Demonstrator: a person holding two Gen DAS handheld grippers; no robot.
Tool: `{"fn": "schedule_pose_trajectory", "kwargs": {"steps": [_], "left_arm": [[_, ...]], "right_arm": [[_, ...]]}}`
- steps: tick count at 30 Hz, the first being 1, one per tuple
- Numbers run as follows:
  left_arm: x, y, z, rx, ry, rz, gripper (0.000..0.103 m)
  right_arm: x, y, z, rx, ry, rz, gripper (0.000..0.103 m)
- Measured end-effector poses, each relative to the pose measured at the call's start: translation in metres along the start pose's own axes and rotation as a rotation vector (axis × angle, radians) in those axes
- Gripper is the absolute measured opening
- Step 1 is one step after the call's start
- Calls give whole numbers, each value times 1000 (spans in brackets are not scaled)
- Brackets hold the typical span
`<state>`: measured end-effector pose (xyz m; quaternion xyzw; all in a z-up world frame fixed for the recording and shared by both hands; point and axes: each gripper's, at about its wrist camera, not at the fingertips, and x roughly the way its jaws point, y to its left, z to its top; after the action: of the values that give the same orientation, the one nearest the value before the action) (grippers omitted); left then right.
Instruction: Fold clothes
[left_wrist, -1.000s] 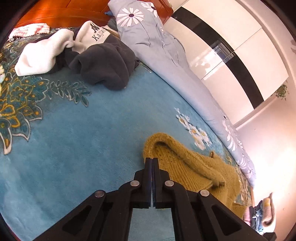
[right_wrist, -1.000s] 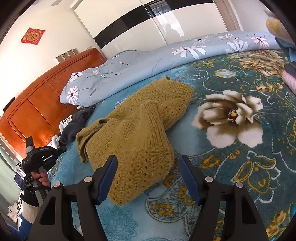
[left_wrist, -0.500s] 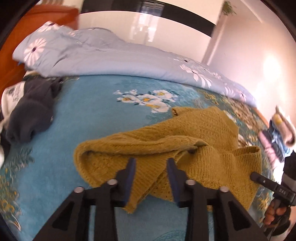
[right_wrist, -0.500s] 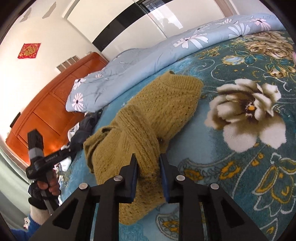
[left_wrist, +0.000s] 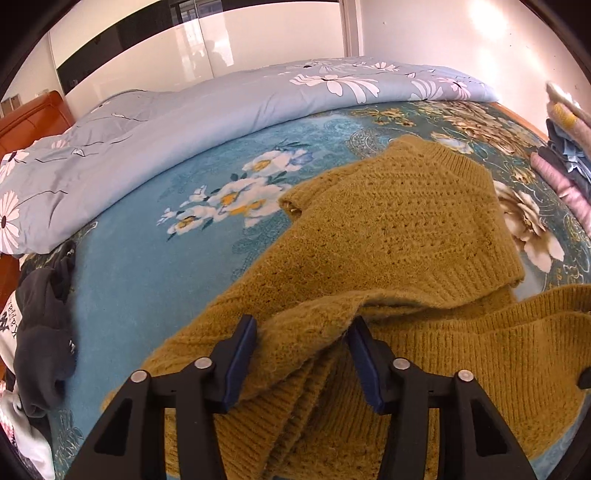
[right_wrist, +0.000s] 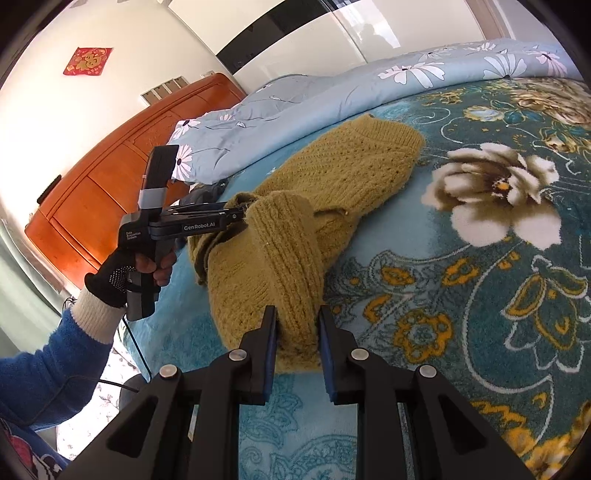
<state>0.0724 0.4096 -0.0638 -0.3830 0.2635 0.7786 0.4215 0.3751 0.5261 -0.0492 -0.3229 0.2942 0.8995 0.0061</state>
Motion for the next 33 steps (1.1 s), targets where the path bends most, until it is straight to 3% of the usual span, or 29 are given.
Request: {"fn": "schedule_pose_trajectory", "kwargs": {"steps": [2,5,6,8,10,16,26,29,33], "left_arm": [[-3,1,2,-18,-14,-16,21],[-12,7,6,-62,-62,-13,14],[-15,11,8,-89,-76,-19,14],[-21,22,12,-147,-106,-28,13],[-29,38,15,-213,-145,-27,12],[-52,121,8,-485,-262,-7,12],[-34,211,-60,-650,-184,138,12],[-20,224,-84,-702,-141,114,12],[-11,220,-98,-683,-109,84,14]], "right_arm": [[0,-1,1,-2,0,-1,24],[0,-5,1,9,1,-3,26],[1,-7,0,20,0,0,28],[-1,-12,-1,44,-11,-15,45],[-4,-17,-2,61,-27,-40,55],[-14,-27,-3,105,-56,-57,58],[-9,-22,11,104,-56,-51,59],[-3,-17,25,69,-39,-56,59],[10,-11,64,-32,-33,-100,59]]}}
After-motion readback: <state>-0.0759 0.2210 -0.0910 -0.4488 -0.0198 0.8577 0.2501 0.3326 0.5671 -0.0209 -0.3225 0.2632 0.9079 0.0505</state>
